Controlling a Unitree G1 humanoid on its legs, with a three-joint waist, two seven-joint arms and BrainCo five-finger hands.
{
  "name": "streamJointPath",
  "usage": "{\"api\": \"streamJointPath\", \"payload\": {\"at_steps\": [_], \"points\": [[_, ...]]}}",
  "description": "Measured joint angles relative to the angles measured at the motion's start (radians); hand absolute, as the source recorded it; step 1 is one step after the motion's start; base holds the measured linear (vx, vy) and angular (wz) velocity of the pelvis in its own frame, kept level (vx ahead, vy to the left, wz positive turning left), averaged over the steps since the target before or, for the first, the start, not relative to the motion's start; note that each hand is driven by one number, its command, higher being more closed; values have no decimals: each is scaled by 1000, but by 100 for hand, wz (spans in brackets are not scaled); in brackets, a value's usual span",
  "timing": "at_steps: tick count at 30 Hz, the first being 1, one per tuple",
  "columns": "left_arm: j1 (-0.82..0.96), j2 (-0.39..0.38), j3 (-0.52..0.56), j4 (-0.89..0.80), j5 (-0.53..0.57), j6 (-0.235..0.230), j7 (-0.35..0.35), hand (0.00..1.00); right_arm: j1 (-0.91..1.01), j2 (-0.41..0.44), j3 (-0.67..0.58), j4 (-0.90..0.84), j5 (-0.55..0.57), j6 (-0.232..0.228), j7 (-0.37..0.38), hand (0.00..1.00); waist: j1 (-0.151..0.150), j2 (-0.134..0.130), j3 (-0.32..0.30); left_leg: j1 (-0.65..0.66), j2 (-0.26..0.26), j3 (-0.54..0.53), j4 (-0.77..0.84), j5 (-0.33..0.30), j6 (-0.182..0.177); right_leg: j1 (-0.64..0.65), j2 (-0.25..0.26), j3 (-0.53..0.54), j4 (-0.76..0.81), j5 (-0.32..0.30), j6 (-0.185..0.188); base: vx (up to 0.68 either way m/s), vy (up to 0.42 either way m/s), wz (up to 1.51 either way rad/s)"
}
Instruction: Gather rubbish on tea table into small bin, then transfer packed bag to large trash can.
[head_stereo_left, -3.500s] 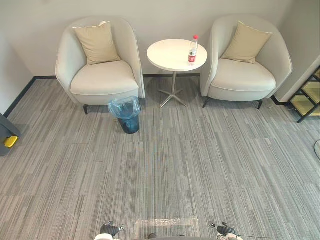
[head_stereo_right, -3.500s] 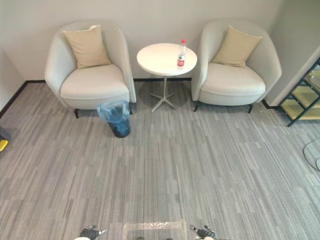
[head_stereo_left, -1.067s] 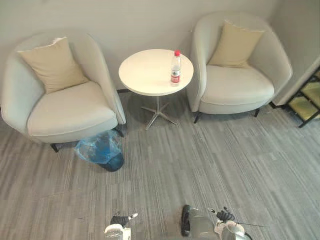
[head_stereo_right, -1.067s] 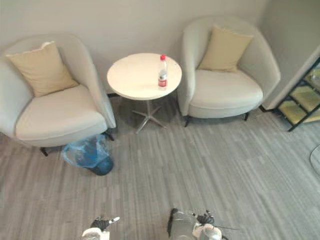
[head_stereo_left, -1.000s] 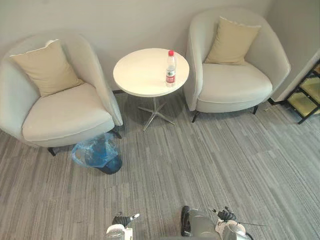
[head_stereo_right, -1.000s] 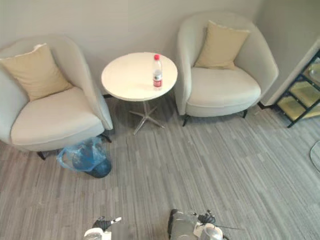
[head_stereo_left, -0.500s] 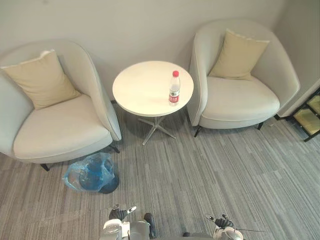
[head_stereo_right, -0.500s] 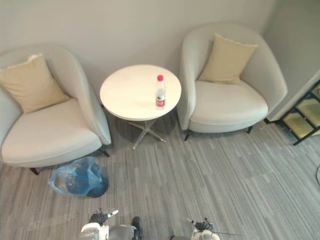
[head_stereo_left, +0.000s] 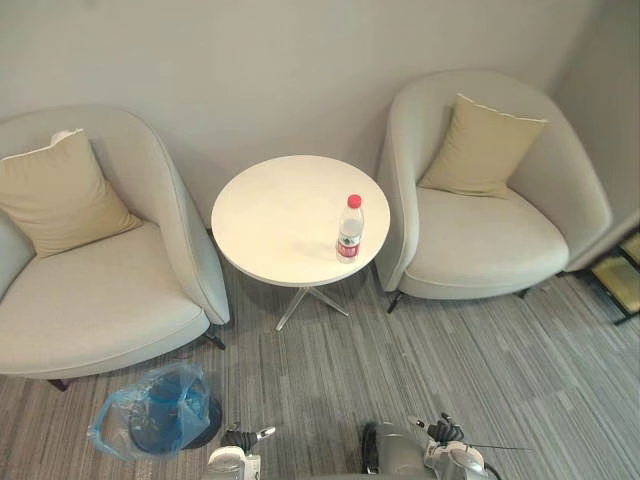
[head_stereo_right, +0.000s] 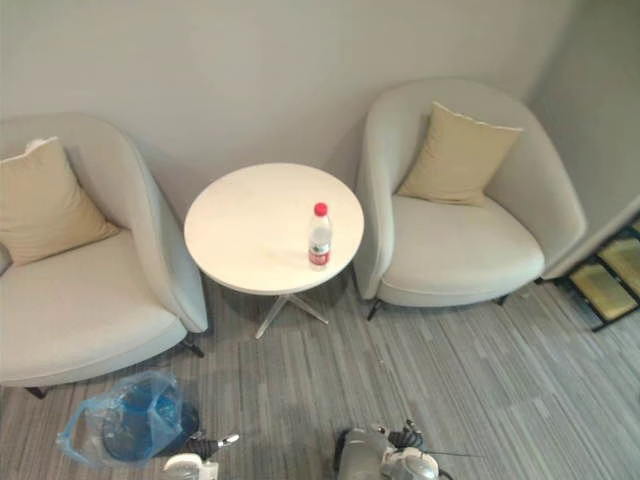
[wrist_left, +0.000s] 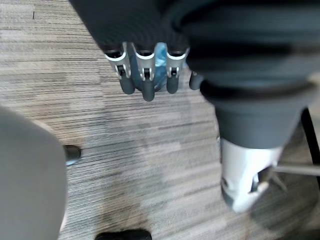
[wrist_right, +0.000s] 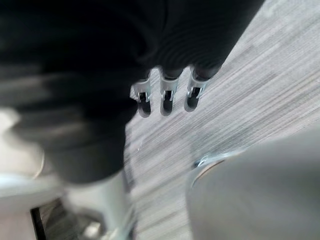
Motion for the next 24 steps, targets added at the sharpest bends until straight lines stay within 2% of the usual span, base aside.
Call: {"api": "streamJointPath", "payload": {"at_steps": [2, 3, 4, 6, 7, 9, 10, 11, 12, 13, 15, 17, 20, 24], "points": [[0, -11, 18, -2, 3, 0, -1, 0, 5, 5, 0, -2, 1, -1, -1, 0, -5, 5, -1, -71, 31, -20, 153, 4, -8, 45, 8, -37, -19, -37, -17, 293, -239, 38], [-3, -13, 27, -12, 3, 0, -3, 0, 11, 7, 1, -4, 1, 0, 0, 0, -6, 4, 0, -112, 46, -25, 254, 12, -23, 75, 13, -42, -40, -48, -11, 247, -204, 62], [-1, -15, 39, -37, 3, -1, -9, 0, 22, 7, 6, -5, 1, 1, -4, 0, 0, -2, 5, -202, 79, -16, 457, 25, -62, 135, 15, -65, -80, -57, -16, 280, -204, 53], [8, -16, 38, -63, 3, -5, -10, 0, 33, 7, 12, -5, 2, 5, -10, 0, 9, -3, 5, -270, 110, 22, 593, 17, -69, 198, 18, -84, -112, -61, -30, 199, -103, 26], [14, -15, 36, -68, 2, -7, -10, 0, 35, 8, 13, -6, 2, 6, -10, 0, 11, -4, 3, -297, 118, 65, 589, 6, -58, 226, 15, -92, -133, -62, -28, 171, -19, -2], [13, -14, 36, -76, 2, -9, -10, 0, 35, 11, 14, -9, 2, 6, -10, 0, 11, -5, 3, -331, 109, 102, 476, 0, -47, 252, 9, -88, -161, -61, -21, 174, 39, -13], [13, -14, 36, -76, 2, -13, -10, 0, 39, 11, 16, -10, 3, 7, -10, 0, 13, -7, 1, -335, 90, 104, 340, 9, -42, 259, 1, -76, -165, -63, -11, 215, 129, -18], [12, -16, 35, -74, 3, -17, -10, 0, 39, 9, 16, -12, 3, 7, -10, 0, 12, -5, 1, -327, 68, 86, 186, 52, -37, 261, -4, -66, -162, -69, 4, 228, 156, -22], [10, -17, 36, -71, 3, -18, -10, 0, 39, 7, 17, -11, 2, 7, -10, 0, 16, -3, 0, -326, 51, 60, 118, 136, -43, 259, -5, -52, -154, -75, 16, 232, 180, -25], [7, -5, 36, -57, 4, -18, -9, 0, 45, 9, 22, -8, 2, 10, -9, 0, 24, -20, -16, -294, 19, 63, 78, 149, -36, 250, -19, -27, -155, -79, 35, 199, 154, -14], [1, 7, 33, -55, 8, -18, -11, 0, 59, 25, 30, -7, 1, 10, -8, 0, 24, -49, -25, -288, -10, 80, 58, 147, -21, 277, -44, -19, -205, -65, 58, 234, 179, -8], [-4, 11, 33, -54, 8, -18, -11, 0, 63, 30, 31, -7, 1, 10, -9, 0, 30, -57, -27, -269, -26, 87, 57, 142, -13, 297, -56, -12, -227, -59, 64, 136, 142, -14], [2, 14, 18, -43, 8, -18, -11, 0, 66, 31, 41, -10, 1, 7, -9, 0, 31, -56, -37, -222, -46, 90, 22, 140, -9, 326, -69, 7, -248, -60, 70, 77, 80, -12], [1, 23, -20, -35, 19, -18, -13, 0, 66, 27, 54, -10, 2, 1, -9, 0, 30, -53, -40, -207, -49, 84, -23, 145, -3, 332, -59, 7, -272, -57, 72, 22, 10, -1]]}}
